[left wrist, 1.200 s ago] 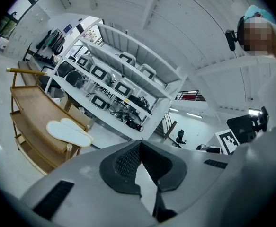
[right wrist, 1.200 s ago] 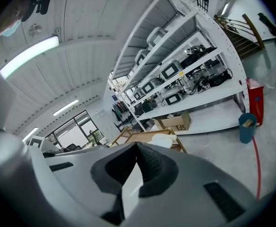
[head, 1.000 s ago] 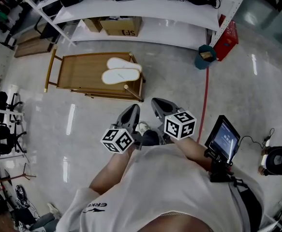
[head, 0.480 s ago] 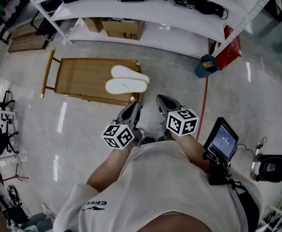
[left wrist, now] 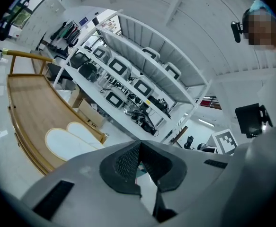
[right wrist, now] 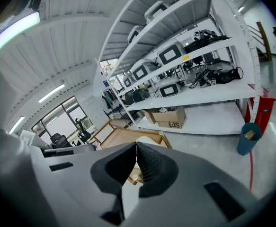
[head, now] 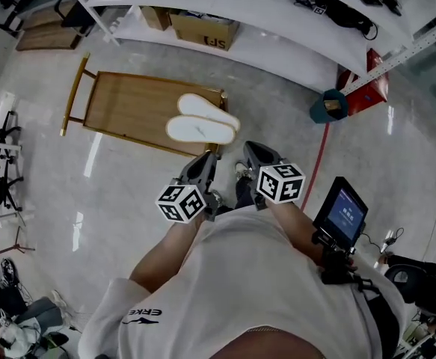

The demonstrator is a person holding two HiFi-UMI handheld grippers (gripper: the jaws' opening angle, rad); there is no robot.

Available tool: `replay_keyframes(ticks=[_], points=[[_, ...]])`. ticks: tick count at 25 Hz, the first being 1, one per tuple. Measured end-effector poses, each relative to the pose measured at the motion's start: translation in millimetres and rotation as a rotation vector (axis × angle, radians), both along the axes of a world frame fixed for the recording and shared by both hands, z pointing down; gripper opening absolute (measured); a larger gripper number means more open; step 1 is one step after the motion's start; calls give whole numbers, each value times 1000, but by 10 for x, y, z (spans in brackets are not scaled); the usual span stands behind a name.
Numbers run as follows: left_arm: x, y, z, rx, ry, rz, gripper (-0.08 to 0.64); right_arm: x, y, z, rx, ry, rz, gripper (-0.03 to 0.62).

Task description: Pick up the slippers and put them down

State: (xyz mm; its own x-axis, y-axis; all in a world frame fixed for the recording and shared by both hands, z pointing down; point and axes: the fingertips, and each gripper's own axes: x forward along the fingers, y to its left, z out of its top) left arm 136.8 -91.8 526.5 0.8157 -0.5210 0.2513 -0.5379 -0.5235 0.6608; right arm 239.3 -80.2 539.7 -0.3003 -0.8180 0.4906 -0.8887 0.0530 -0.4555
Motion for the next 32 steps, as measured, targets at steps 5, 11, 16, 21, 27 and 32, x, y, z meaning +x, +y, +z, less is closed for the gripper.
replay_keyframes(ticks=[5,11,16,21,27,32], points=[[157,-201,218,-44,-55,-42,3,172,-293,218,-39,9,-75,5],[335,-436,472,-89,-112,-82,3,341,-619,528,-92,-12,-161,5],[395,-563,694,-122,-170,-105,3,385,-839,787,-137,-34,-228,5],[419,-685,867,-160,-206,-138,3,378,-1020,1077,-188,-38,-303,19],[386,-779,1044,-204,-228,-182,3,306,-1146,1376,-242,-36,-391,138],[404,-798,1195,-237,-241,-204,3,289,-1173,1618,-293,-73,-431,230]])
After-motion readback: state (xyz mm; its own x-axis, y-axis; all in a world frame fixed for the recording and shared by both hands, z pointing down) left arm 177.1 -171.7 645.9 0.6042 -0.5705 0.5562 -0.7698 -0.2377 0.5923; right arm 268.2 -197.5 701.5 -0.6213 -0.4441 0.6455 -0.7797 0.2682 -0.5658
